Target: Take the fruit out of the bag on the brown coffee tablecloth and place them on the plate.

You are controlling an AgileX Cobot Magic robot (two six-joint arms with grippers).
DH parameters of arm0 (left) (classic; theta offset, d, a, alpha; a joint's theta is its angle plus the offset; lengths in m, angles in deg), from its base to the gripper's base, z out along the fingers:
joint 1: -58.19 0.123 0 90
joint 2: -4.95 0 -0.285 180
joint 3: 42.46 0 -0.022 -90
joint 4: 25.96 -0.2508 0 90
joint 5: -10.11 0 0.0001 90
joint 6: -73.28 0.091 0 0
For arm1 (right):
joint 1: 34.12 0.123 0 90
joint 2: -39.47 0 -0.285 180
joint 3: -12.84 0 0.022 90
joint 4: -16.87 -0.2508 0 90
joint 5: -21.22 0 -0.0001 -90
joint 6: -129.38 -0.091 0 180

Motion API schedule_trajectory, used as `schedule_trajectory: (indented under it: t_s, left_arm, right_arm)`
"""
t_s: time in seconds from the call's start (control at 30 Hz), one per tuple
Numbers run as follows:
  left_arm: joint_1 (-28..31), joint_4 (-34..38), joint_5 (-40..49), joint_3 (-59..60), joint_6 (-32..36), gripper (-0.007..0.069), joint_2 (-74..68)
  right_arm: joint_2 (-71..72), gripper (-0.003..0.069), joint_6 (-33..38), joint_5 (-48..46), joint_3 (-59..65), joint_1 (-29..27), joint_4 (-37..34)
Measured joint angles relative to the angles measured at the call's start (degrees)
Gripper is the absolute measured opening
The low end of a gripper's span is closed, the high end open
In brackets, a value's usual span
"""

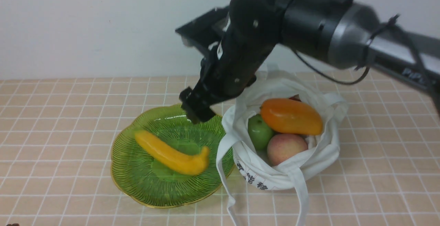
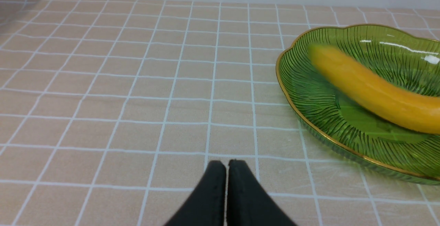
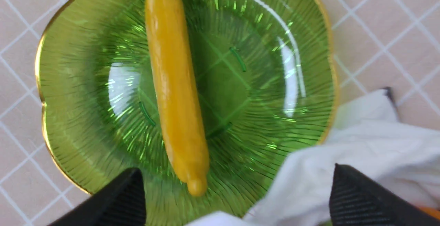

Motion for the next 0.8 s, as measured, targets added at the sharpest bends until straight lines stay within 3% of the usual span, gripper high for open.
schedule_trajectory:
  t_s: [0.13,0.33,0.43,0.73,0.8]
  left_arm:
    - [0.00,0.00,0.00,0.00,0.00,-0.0008,0.00]
    - [0.00,0.00,0.00,0.00,0.00,-0.0008,0.00]
    - [0.00,0.00,0.00,0.00,0.00,-0.0008,0.00]
    - [0.00,0.00,0.00,0.00,0.00,-0.0008,0.00]
    - [0.00,0.00,0.00,0.00,0.00,-0.0008,0.00]
  right_arm:
    - [3.52,0.0503,-2.79,-1.69,-6.12,0.00,4.71]
    - [15.81,0.0133,-5.49,-2.85,-4.88,-0.05,7.50]
    - [24.43,0.0020,-6.37,-2.99,0.94,-0.05,7.50]
    - [56.94,-0.0015,-13.00,-1.25,30.69,-0.05,10.25]
    - [70.36,-0.0014,-14.43,11.92,47.50,-0.05,10.74]
